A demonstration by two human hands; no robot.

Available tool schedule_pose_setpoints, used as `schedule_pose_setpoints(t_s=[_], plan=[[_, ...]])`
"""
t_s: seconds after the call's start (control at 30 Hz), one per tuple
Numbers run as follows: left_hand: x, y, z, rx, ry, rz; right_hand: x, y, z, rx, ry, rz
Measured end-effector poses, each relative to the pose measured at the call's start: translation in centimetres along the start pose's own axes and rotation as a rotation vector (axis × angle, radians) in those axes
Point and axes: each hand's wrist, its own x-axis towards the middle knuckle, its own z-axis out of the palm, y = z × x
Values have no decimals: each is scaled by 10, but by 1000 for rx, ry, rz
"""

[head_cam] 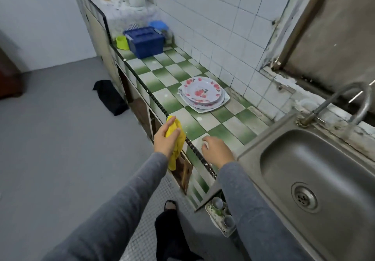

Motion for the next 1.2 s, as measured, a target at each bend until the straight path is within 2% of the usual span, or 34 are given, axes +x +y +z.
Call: schedule_pose_setpoints(t_s=[0.37, 0.77, 0.93, 1.07, 1.2], plan=[[184, 16, 37, 35, -58, -96, 175, 4, -1, 93, 24, 127], [319, 15, 63, 77, -144, -199, 293, 27, 5, 335, 34, 380], [373, 22, 74, 127, -255, -240, 328, 24, 20, 474, 135, 557], [414, 30, 81, 157, -342, -288, 345, 12, 27, 595, 272, 766], [449, 35, 85, 154, -412, -283, 358, 6, 38, 719, 405, 883]])
